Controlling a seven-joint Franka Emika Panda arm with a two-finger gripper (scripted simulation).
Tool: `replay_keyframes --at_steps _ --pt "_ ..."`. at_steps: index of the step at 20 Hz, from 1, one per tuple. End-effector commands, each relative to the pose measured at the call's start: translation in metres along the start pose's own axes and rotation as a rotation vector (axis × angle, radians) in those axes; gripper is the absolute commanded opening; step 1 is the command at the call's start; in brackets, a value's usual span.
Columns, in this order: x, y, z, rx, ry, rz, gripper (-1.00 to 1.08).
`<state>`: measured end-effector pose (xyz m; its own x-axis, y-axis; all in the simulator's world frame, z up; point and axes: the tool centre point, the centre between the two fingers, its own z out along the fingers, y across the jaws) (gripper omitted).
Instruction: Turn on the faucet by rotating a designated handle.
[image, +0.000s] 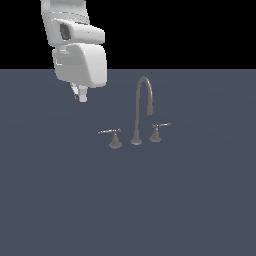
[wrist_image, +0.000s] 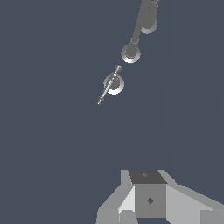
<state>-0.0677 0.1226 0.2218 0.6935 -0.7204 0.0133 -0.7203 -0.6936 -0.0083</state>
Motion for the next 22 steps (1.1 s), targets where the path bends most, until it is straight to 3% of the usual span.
replay_keyframes --at_steps 1,22 --pt "0.007 -0.009 0.015 0.000 -0.001 0.045 -1.00" --pt "0.086 -0.064 0.138 -0.012 -0.006 0.433 -1.00"
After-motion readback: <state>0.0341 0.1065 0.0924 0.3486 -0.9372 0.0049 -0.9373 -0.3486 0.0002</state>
